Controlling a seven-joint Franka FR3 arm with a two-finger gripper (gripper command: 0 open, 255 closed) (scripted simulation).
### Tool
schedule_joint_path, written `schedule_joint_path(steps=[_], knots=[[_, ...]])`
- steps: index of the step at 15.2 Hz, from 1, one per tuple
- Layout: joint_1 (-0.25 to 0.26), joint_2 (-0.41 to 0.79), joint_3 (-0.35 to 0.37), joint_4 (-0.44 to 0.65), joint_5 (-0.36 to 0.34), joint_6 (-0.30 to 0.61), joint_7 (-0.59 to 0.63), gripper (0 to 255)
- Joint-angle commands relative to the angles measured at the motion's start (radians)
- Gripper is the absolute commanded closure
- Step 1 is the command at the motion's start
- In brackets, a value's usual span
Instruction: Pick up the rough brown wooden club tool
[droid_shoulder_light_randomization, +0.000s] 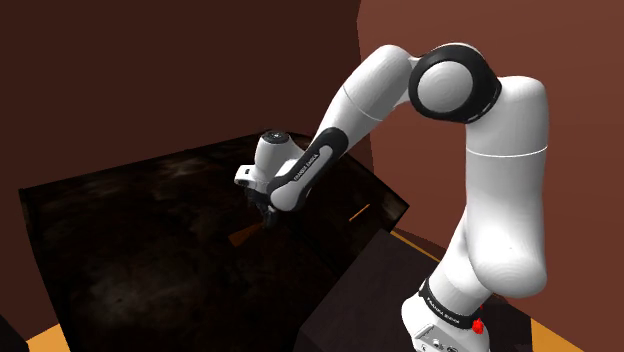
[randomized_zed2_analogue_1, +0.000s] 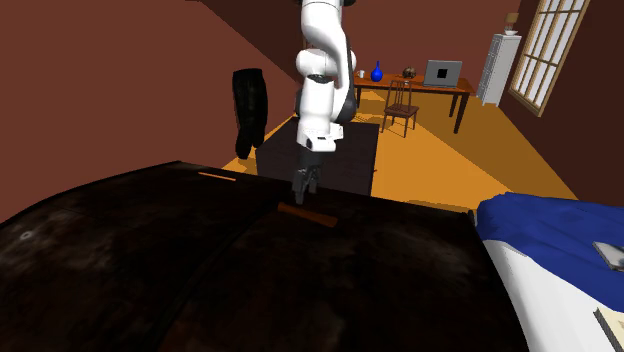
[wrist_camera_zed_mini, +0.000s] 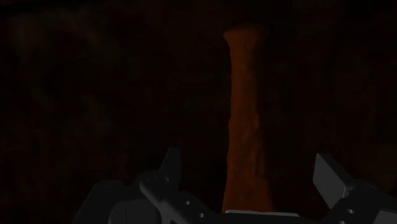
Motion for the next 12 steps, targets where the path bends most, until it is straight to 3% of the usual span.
schedule_joint_path(steps=[1, 9, 10, 12], knots=[[0.007, 0.054, 0.002, 0.029, -0.013, 0.026, -0.008, 0], [0.019, 0.142, -0.013, 0.054, -0.022, 0.089, 0.009, 0], [0.02, 0.143, -0.013, 0.056, -0.022, 0.088, 0.01, 255], [0.019, 0.143, -0.012, 0.057, -0.022, 0.087, 0.009, 255]])
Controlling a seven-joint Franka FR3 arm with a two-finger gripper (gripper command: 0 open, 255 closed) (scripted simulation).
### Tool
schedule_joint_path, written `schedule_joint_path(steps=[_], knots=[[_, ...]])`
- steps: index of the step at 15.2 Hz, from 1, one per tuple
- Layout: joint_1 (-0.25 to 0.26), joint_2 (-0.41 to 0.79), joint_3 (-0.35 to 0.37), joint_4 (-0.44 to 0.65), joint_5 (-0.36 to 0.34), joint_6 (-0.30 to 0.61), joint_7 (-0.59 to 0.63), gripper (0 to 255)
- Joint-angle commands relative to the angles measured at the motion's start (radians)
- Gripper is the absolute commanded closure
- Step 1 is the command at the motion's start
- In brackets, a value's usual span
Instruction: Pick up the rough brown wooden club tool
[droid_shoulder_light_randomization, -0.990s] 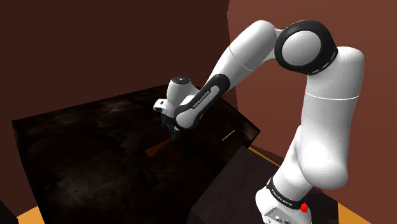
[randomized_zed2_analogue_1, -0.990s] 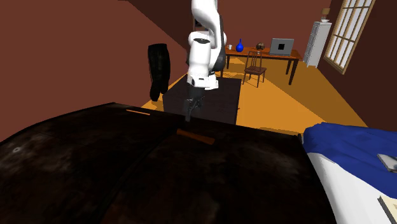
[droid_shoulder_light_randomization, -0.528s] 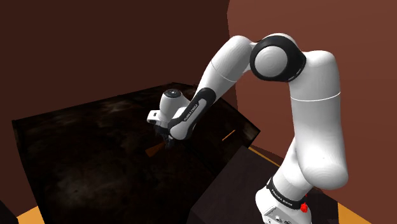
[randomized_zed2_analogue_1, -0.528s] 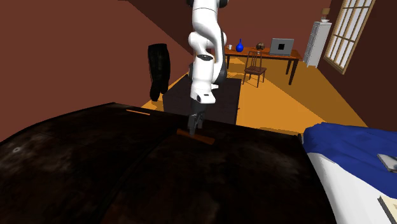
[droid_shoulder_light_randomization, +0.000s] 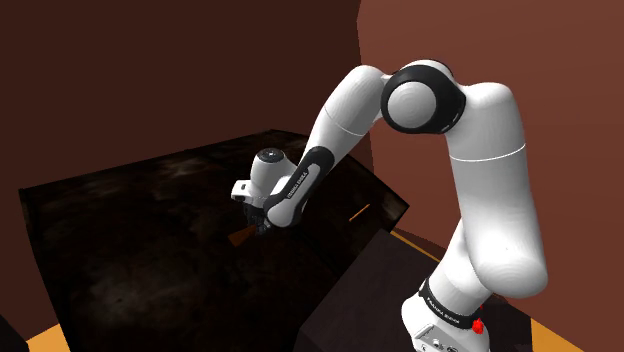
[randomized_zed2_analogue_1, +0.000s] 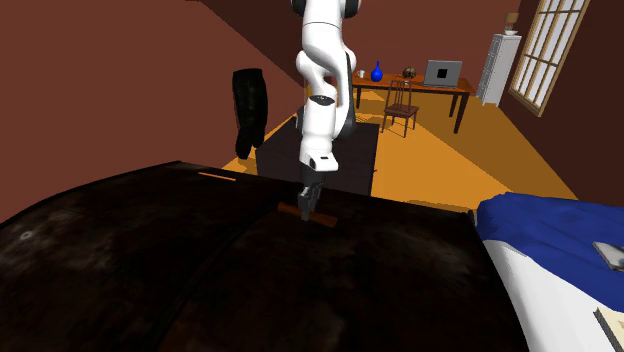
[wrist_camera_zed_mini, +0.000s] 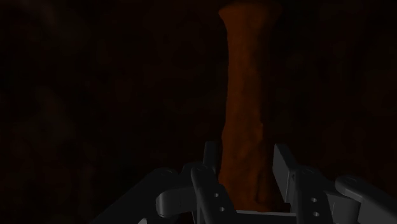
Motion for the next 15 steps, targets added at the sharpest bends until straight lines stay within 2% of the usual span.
schedule_joint_path(steps=[1, 7, 15], knots=[[0.0, 0.001, 0.0, 0.0, 0.0, 0.0, 0.0, 255], [0.0, -0.001, 0.0, -0.002, 0.0, 0.002, 0.0, 255], [-0.014, -0.107, 0.018, -0.032, 0.011, -0.075, -0.021, 255]])
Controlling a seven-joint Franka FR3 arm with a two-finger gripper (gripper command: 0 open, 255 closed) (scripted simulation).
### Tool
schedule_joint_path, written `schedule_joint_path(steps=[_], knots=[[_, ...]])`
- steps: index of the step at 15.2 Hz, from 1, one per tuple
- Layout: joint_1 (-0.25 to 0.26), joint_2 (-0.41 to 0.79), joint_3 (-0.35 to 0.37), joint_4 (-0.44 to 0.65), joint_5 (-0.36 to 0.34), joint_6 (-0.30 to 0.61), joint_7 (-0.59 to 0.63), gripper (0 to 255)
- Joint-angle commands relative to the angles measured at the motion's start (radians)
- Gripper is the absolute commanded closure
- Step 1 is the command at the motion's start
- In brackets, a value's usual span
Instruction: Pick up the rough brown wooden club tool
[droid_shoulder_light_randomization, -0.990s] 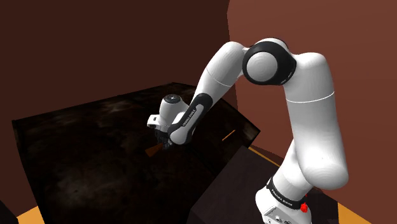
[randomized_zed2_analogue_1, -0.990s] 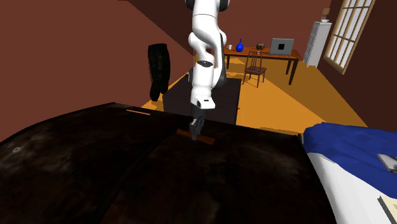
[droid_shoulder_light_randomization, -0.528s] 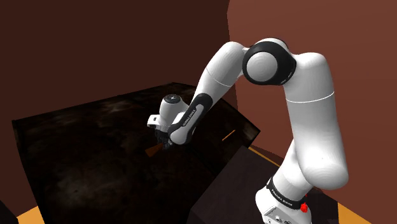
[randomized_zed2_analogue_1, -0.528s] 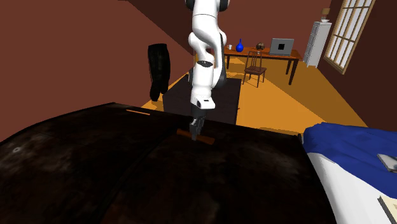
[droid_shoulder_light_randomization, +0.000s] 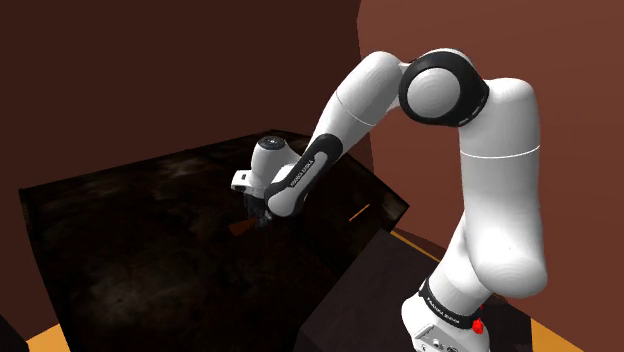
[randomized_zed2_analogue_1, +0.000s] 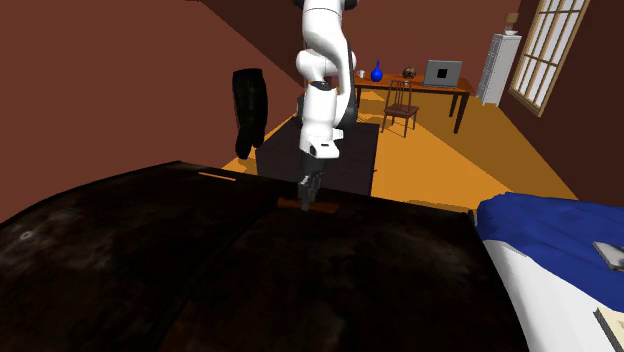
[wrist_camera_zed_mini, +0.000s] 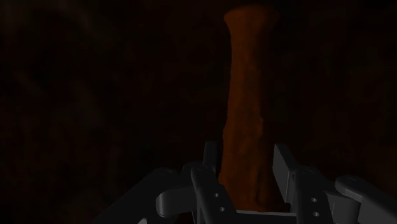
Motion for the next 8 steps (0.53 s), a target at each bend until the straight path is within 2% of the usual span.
schedule_joint_path(steps=[1, 8], knots=[[-0.006, -0.025, 0.005, -0.005, 0.004, -0.02, -0.008, 255], [-0.015, -0.102, 0.018, -0.017, 0.018, -0.085, -0.027, 255]])
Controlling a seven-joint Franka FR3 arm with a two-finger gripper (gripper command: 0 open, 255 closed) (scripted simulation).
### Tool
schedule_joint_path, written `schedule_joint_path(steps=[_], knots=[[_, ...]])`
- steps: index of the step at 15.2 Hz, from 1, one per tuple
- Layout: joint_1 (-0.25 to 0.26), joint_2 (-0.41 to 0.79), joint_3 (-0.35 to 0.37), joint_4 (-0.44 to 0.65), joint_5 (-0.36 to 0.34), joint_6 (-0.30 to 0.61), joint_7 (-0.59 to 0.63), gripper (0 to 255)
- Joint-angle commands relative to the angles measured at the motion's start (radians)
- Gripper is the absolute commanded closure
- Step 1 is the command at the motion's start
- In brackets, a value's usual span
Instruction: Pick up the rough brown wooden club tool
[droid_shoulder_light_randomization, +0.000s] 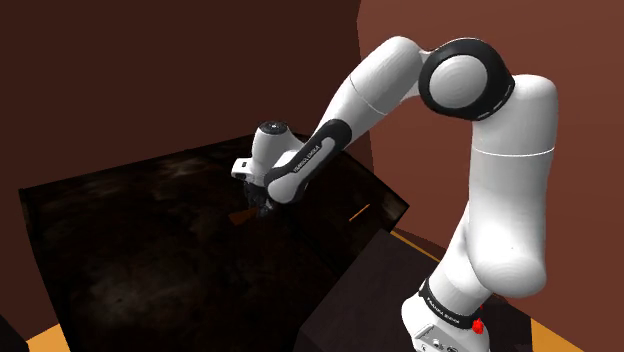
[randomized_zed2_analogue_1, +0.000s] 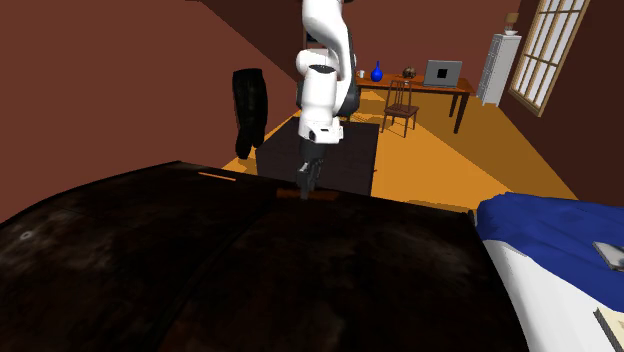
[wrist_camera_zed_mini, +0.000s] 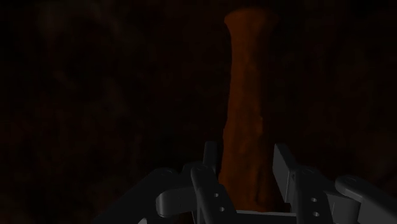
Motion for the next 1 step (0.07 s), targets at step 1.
schedule_joint_path(steps=[1], knots=[[0.0, -0.008, 0.0, -0.004, 0.0, -0.004, 0.0, 255]])
